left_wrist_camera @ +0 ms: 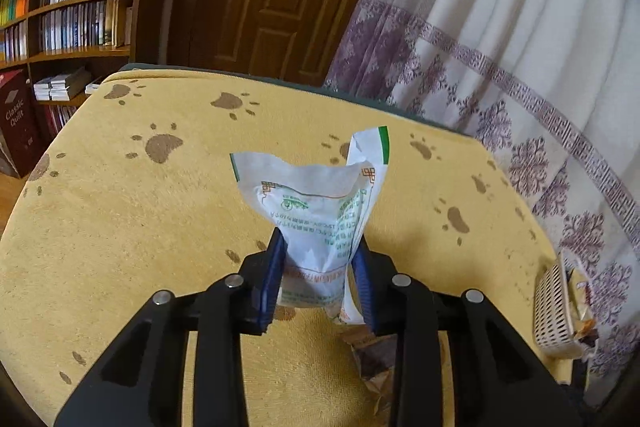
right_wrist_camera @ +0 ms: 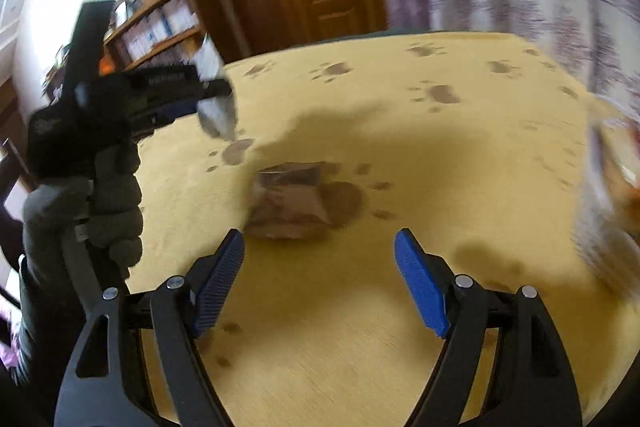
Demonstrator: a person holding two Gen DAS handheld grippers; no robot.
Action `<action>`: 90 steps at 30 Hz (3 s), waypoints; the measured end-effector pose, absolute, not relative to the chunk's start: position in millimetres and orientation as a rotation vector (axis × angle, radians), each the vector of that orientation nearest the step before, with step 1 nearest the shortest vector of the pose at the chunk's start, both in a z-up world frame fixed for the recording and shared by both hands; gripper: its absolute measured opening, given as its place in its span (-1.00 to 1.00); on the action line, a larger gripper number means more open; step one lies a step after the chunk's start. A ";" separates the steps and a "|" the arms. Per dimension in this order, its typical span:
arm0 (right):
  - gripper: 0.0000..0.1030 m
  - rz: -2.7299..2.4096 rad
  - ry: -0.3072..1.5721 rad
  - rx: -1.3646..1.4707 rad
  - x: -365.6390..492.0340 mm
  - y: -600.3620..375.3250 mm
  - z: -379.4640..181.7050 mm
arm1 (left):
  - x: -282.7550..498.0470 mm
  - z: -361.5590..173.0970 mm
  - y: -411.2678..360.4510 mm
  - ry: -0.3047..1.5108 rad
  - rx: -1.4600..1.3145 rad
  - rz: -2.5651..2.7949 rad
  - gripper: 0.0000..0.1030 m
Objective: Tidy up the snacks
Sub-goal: 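Grasp the brown nut packet with the right gripper while the left holds the white packet, then lower the brown nut packet into the white basket and open the right gripper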
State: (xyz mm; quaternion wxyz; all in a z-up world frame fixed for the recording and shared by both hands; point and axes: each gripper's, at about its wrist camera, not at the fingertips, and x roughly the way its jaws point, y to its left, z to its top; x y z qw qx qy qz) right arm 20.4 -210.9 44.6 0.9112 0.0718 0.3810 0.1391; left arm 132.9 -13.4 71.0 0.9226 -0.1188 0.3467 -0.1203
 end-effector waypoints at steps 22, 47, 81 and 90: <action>0.14 0.216 0.863 -0.053 74.4 -148.9 12.7 | 129.3 86.3 19.6 0.675 -0.357 -0.230 -0.36; 0.14 0.046 0.694 0.041 16.4 -210.9 80.0 | 99.1 116.0 -14.5 0.560 -0.234 -0.253 -0.36; 0.15 -0.414 0.557 0.164 -33.4 -383.7 122.5 | 46.8 129.5 -92.5 0.466 -0.026 -0.370 -0.36; 0.15 -0.469 0.596 0.225 -29.0 -418.5 107.7 | 29.6 127.9 -116.1 0.438 0.042 -0.407 -0.36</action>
